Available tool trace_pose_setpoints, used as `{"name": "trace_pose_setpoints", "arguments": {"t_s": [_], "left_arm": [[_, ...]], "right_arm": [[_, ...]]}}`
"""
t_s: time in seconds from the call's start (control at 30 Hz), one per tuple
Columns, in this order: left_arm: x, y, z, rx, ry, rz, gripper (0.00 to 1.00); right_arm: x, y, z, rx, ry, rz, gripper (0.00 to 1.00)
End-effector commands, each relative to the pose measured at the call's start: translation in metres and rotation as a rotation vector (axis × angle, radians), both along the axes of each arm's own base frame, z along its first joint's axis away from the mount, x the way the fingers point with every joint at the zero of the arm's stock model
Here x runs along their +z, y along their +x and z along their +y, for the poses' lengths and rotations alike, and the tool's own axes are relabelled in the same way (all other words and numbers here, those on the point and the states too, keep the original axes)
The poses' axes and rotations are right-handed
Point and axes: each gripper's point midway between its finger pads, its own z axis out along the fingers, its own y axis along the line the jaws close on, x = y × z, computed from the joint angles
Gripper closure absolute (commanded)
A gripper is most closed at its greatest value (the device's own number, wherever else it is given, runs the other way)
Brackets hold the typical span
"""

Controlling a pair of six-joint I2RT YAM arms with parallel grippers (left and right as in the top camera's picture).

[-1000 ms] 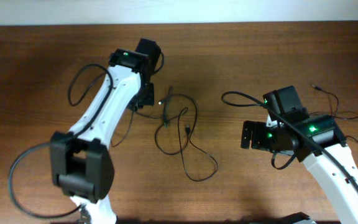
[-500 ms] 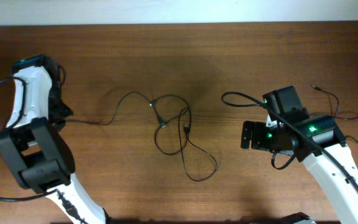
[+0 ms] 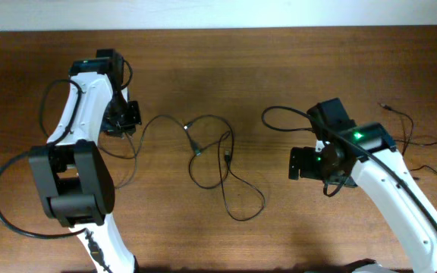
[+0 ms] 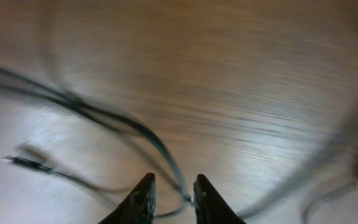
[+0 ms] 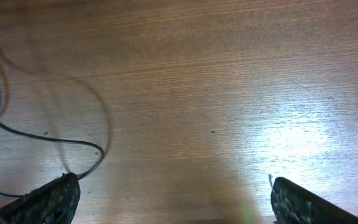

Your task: Untangle cables

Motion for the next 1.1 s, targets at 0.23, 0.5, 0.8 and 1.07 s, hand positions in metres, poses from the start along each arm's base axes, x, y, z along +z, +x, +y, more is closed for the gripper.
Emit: {"name": "trace_pose_setpoints", "arguments": {"t_s": [0.23,0.5,0.8,1.07], "left_arm": [[-0.002,0.003,-0.032,-0.161,-0.180,-0.024,0.46],[-0.012,0.001,-0.032,-0.193,-0.170,-0.024,0.11],[0.011,0.017,-0.059,-0.285,-0.328,-0.120,0.28],[0.008,0.021,-0.033,-0.172,-0.167,-0.109,0.57]], "right_arm": [[-0.008,0.005,0.013,0.069,0.057,0.024,0.02],[-0.008,0.005,0.014,0.070,0.060,0.023,0.02],[-0.008,0.005,0.014,0.070,0.060,0.022,0.02],[-0.008,0.007,0.015,0.070,0.062,0.017,0.02]]}}
